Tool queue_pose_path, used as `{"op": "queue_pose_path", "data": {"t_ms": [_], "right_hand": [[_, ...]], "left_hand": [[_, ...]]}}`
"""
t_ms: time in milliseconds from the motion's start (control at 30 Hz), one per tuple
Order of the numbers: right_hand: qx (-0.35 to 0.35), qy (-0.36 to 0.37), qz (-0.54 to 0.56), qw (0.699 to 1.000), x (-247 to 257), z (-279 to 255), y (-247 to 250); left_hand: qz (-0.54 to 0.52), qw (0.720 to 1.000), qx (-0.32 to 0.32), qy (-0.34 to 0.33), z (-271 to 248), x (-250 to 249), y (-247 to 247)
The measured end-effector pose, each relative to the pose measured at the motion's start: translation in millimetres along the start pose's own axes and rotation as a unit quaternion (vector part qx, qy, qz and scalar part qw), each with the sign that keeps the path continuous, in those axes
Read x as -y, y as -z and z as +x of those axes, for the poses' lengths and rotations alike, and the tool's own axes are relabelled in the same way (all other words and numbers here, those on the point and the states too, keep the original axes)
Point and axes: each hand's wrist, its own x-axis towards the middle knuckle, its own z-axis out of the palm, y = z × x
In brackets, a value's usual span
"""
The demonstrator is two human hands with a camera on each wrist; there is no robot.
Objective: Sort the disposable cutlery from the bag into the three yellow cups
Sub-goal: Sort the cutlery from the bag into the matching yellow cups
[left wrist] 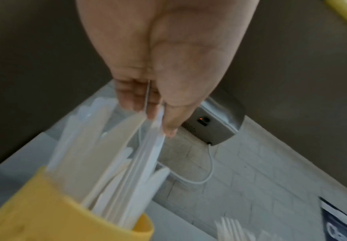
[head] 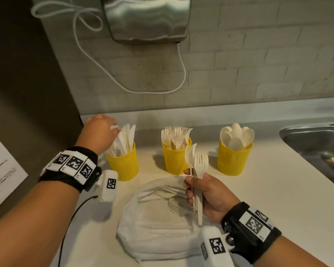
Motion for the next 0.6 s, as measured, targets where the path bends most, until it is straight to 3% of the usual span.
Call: {"op": "queue_pose_path", "data": {"t_ms": [67,200,267,367,433,600], "right_hand": [[0.002,-0.006,0.0,1.0,1.2,-1.2,0.4],[0.004,-0.011,-0.007,1.0,1.2,-0.1,-3.5],[0.012,-0.006,-0.038,0.999,-0.2,0.6,-7.1],[0.024,0.004,-0.102,0.995,-2.4,0.1,-11.8],[0.041,0.012,-0.148,0.988,-4.0,-0.8,-15.1],[0.034,0.041,-0.245,0.968,-9.5,-2.5,-16.1]], "left_hand": [[0.058,0.998,-0.017,-0.017,-1.9,-8.4,2.9],[-0.078,0.995,-0.038,-0.043,-27.2,-57.1,10.6],[-0.177,0.981,0.06,-0.05,-43.2,-80.5,7.3],[-0.334,0.907,0.257,-0.014,-63.1,-102.9,-9.2],[-0.382,0.875,0.298,-0.014,-71.0,-110.4,-19.8],[-0.425,0.849,0.315,-0.001,-79.2,-111.0,-29.1]]}}
